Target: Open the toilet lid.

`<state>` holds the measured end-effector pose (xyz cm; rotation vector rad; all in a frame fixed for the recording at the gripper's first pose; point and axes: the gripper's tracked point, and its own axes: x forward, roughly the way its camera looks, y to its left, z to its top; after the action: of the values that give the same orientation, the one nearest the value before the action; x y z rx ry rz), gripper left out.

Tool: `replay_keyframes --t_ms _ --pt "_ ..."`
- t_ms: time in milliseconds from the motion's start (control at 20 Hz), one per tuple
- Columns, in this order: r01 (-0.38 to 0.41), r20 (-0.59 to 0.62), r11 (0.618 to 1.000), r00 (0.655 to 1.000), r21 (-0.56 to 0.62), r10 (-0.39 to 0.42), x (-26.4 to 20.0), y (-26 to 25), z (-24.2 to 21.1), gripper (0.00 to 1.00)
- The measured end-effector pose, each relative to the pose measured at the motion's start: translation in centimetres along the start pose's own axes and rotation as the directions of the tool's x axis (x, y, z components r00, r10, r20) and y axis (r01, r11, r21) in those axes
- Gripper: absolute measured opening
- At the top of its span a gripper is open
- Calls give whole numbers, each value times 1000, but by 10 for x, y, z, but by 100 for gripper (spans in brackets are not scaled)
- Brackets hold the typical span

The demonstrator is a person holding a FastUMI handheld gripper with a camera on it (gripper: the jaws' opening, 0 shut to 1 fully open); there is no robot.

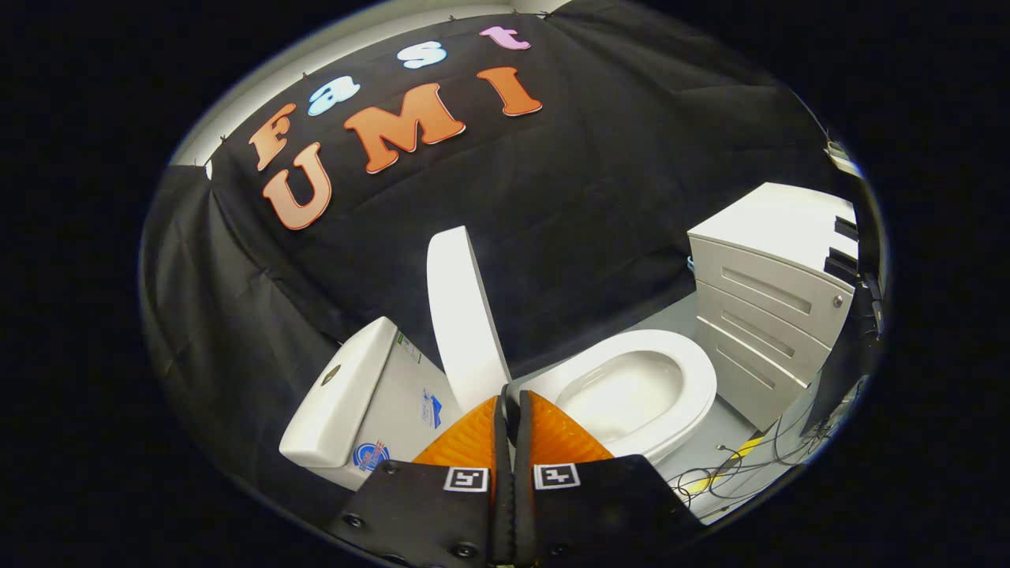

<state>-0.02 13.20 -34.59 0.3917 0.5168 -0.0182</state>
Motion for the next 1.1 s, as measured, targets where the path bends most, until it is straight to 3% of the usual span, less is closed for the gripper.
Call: replay_keyframes --t_ms 400,1100 --pt "-37 -11 990 999 -134 36 -6 53 -18 7" --pt "-83 -23 969 997 -233 79 -6 111 -48 8"
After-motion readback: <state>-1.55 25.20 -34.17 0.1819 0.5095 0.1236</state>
